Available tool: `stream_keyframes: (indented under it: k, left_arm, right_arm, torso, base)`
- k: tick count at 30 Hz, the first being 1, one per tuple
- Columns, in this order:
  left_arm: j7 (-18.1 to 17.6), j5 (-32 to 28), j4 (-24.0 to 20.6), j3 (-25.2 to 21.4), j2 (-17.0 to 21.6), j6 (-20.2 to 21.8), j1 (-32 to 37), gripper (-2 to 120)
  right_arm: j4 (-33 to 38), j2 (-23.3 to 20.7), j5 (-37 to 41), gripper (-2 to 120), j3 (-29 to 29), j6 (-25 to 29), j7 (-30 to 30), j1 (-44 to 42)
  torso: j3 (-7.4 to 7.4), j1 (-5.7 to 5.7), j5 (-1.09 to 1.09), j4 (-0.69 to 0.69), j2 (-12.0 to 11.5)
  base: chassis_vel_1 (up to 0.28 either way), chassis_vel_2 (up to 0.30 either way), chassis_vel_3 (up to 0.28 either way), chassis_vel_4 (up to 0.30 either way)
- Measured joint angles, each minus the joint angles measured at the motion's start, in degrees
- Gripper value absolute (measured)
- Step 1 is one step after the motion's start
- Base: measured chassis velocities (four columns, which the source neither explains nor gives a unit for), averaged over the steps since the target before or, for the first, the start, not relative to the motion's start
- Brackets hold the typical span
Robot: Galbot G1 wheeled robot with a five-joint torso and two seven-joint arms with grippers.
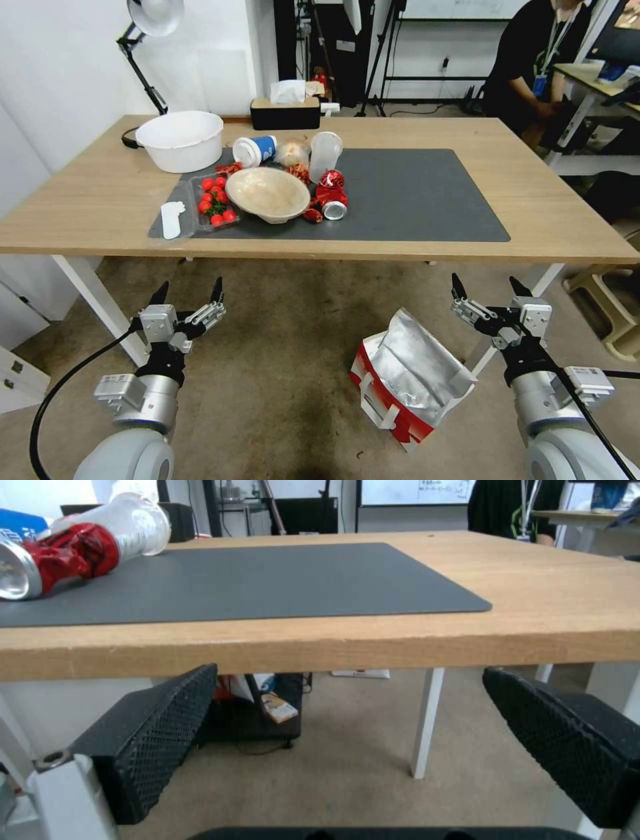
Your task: Pick up the food delivery bag from the floor and place it on the table.
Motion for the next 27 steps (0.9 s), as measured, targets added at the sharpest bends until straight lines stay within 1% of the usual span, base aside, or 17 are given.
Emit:
stream_keyframes:
  k: [13,19,22,27]
  left_arm:
    - [0.2,0.0,0.1,0.0,0.0,-0.9,0.4,100]
    - [0.4,0.1,0.1,0.3,-0.1,-0.9,0.4,100]
    - [0.5,0.2,0.1,0.3,0.0,-1.0,0.5,100]
    - [0.6,0.2,0.1,0.3,0.0,-1.2,0.7,100]
  right_arm:
    - [0.4,0.0,0.0,100,0.2,0.3,0.1,-0.4]
    - [0.5,0.0,0.1,100,0.5,0.5,0.1,-0.6]
    - [0.5,0.0,0.1,100,0.5,0.5,0.1,-0.6]
    - [0.5,0.0,0.1,100,0.3,0.5,0.1,-0.5]
  torso:
    - [-2.00,-1.39,0.00,0.00,-3.4]
    - [-2.68,-1.82,0.00,0.00,-4.5]
    - [-3.37,-2.27,0.00,0.00,-5.6]
    - [-3.90,-2.63,0.00,0.00,-6.5]
  base:
    - [0.000,0.000,0.000,0.000]
    - [0.000,0.000,0.000,0.000]
    - [0.000,0.000,0.000,0.000]
    - [0.000,0.000,0.000,0.000]
